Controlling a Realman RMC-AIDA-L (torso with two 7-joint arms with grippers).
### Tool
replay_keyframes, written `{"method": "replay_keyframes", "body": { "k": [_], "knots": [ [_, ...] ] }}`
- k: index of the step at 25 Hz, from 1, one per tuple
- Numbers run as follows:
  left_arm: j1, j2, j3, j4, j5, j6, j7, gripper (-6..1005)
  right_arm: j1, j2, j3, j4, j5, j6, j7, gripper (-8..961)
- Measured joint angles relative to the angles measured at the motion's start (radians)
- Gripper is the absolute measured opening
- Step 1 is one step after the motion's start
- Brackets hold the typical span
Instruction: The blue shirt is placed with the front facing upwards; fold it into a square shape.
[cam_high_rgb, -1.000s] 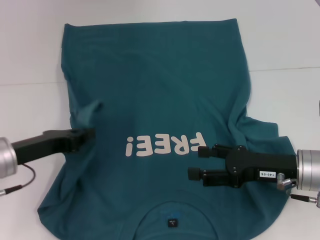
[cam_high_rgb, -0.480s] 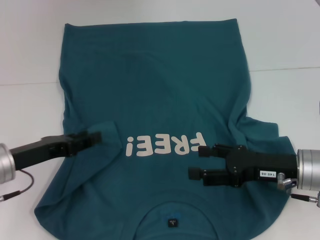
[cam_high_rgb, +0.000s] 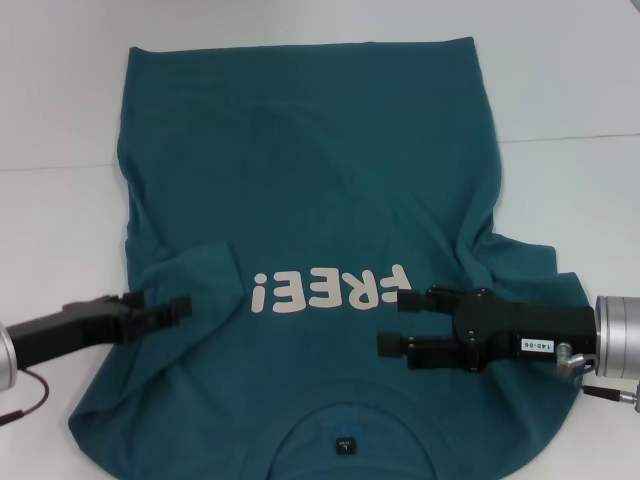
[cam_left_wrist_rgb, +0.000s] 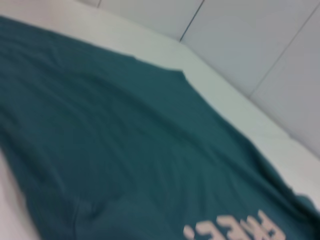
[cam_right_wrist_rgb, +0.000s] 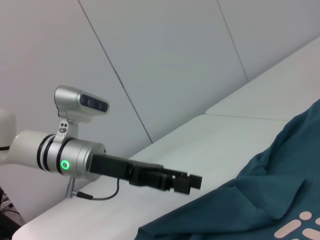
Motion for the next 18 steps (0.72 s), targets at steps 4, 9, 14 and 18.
{"method": "replay_keyframes", "body": {
  "k": [4,9,14,18],
  "knots": [
    [0.005,0.000,-0.004,0.001,0.045,0.001,-0.001,855,0.000,-0.001,0.000,-0.001,0.000,-0.001,0.002,944],
    [0.018,-0.002,-0.006,0.004,0.065,-0.013,0.001,915,0.000,-0.001,-0.001,0.001,-0.001,-0.003,0.003,944],
    [0.019,-0.002,-0.003,0.005,0.080,-0.015,0.001,928,0.000,-0.002,-0.002,0.002,-0.002,-0.003,0.003,944],
    [0.020,-0.002,0.002,0.001,0.087,-0.010,0.002,920,0.000,-0.001,-0.002,0.001,-0.003,-0.003,0.003,944]
  ]
}}
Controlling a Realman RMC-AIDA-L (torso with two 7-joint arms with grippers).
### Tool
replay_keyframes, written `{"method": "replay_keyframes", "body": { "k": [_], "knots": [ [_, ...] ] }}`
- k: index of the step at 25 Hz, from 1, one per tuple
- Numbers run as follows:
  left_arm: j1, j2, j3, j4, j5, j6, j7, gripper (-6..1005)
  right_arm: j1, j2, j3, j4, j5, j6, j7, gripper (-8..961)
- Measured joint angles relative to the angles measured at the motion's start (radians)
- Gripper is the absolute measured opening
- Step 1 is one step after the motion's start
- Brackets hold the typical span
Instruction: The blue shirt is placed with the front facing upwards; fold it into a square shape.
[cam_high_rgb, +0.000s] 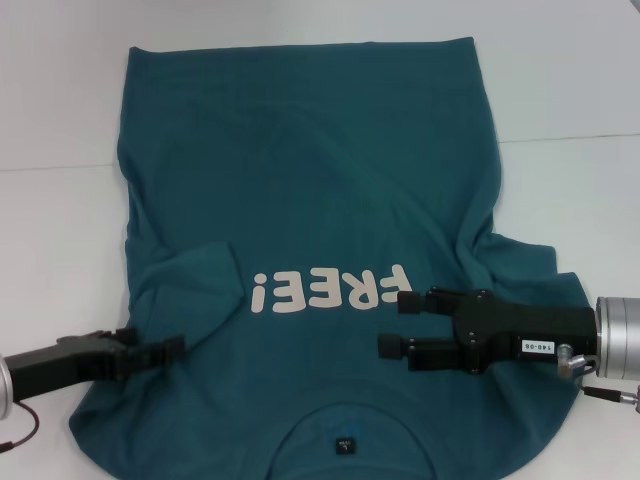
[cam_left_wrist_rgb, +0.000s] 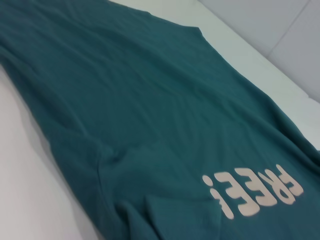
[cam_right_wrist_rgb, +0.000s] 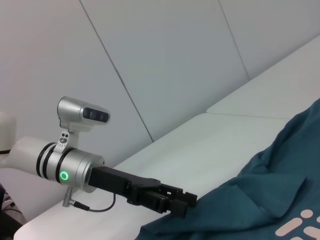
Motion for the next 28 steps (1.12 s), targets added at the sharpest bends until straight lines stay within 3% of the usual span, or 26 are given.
{"method": "replay_keyframes", "body": {
  "k": [28],
  "knots": [
    [-0.014,0.003,0.035,0.016,0.021,0.045,0.001,862,0.000,0.000,0.005,-0.003,0.003,-0.005,0.000,944]
  ]
}}
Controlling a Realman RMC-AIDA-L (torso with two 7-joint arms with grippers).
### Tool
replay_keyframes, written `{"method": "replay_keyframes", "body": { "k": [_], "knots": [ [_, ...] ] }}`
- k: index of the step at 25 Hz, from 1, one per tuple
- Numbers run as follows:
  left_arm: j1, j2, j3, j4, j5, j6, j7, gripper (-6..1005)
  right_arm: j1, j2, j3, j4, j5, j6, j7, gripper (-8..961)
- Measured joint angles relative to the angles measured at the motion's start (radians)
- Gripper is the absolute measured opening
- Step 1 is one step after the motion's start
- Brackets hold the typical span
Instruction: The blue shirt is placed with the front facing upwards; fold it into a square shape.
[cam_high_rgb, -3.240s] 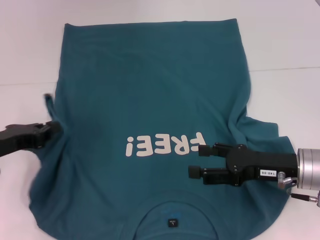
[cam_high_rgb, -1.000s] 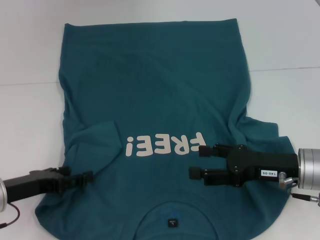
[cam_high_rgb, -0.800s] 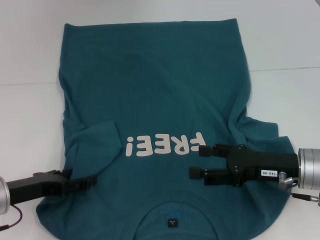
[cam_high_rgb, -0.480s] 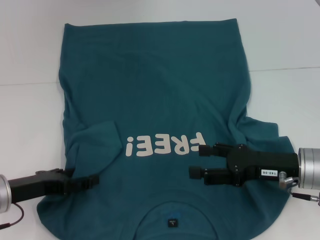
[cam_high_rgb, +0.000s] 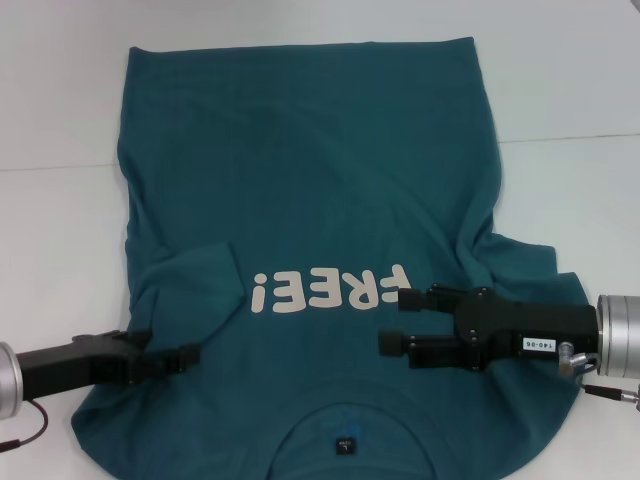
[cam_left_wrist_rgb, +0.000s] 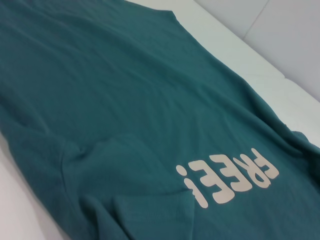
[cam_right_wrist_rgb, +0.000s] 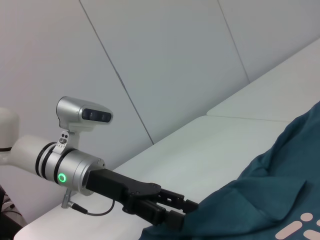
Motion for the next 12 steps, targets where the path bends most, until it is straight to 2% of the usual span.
{"method": "replay_keyframes", "body": {
  "k": [12],
  "knots": [
    [0.001,-0.002,0.006,-0.003,0.002,-0.009,-0.001,838,0.000,0.000,-0.001,0.000,0.000,0.000,0.000,944]
  ]
}}
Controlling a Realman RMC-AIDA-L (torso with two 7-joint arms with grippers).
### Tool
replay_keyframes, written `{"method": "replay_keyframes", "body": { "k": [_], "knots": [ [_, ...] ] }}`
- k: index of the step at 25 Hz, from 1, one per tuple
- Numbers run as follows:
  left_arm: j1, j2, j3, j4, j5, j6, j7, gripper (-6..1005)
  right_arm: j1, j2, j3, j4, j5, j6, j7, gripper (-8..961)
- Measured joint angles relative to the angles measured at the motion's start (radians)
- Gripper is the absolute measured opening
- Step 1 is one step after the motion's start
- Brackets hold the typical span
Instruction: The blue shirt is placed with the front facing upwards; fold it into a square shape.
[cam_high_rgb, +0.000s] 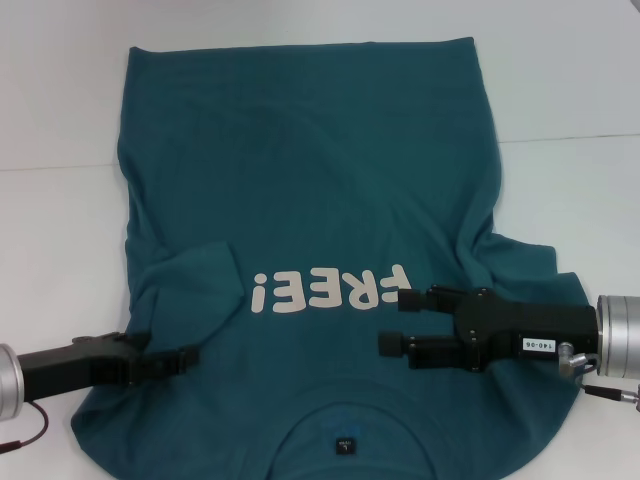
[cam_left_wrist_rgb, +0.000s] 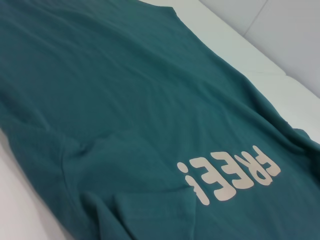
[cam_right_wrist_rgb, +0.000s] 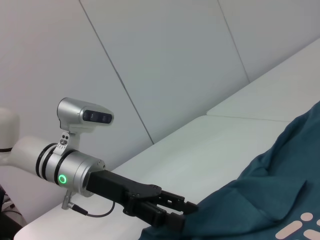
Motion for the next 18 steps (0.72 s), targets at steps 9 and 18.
{"method": "replay_keyframes", "body": {
  "k": [9,18],
  "knots": [
    [-0.002,0.001,-0.001,0.003,0.039,-0.029,-0.008,819,-0.001,0.000,0.000,0.004,0.000,0.000,0.000,945],
    [-0.004,0.002,-0.001,0.004,0.043,-0.035,-0.011,590,-0.002,0.000,0.003,0.003,0.000,-0.002,-0.003,945]
  ]
}}
